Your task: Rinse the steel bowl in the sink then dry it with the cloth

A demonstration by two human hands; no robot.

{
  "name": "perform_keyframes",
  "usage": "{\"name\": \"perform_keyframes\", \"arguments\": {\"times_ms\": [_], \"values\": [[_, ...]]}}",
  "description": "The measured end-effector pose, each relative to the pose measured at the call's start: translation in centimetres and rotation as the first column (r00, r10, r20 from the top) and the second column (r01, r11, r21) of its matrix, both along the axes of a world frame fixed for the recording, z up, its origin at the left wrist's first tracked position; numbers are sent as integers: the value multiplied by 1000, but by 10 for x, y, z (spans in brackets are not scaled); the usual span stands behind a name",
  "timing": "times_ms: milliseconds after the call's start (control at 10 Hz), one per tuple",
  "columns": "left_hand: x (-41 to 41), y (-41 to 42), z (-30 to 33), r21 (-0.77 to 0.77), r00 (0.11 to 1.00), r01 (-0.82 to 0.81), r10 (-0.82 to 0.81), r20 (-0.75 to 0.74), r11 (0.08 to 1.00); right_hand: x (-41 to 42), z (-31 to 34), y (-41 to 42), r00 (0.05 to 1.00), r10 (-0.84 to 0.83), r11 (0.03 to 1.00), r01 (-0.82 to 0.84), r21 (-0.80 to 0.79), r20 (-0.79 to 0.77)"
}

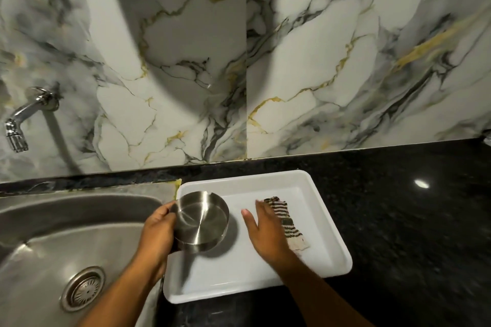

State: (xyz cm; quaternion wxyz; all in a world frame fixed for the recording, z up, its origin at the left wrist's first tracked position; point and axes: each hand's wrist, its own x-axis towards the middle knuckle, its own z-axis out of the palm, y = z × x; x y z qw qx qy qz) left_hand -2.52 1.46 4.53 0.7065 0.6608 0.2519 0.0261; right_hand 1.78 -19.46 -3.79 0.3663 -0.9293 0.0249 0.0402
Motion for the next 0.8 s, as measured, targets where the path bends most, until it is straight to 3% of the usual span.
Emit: {"name": "perform_keyframes", "arguments": {"times_ms": [100, 200, 300, 400, 500, 700, 800], "values": [[7, -11, -23, 13, 1000, 23, -23, -8, 1000, -20, 20, 31, 990, -40, 922, 88, 378, -132], [14, -21, -42, 57, 997, 81, -80, -19, 995, -25, 25, 40, 967, -100, 872, 199, 446, -235], [17, -27, -57, 341, 994, 104, -86, -65, 934, -16, 12, 37, 927, -208, 850, 329, 412, -312], [14, -37, -65, 431, 992, 88, -41, -117, 898, -8, -7, 42, 893, -274, 821, 411, 396, -358], [18, -42, -75, 423, 982, 113, -36, -184, 899, -2, -23, 51, 874, -332, 828, 450, 335, -353], [25, -37, -86, 360, 960, 179, -82, -266, 916, 0, -31, 51, 878, -291, 906, 380, 186, -380], [20, -30, -72, 470, 960, 253, -159, -231, 846, -2, -17, 49, 911, -275, 948, 311, 71, -308]]}}
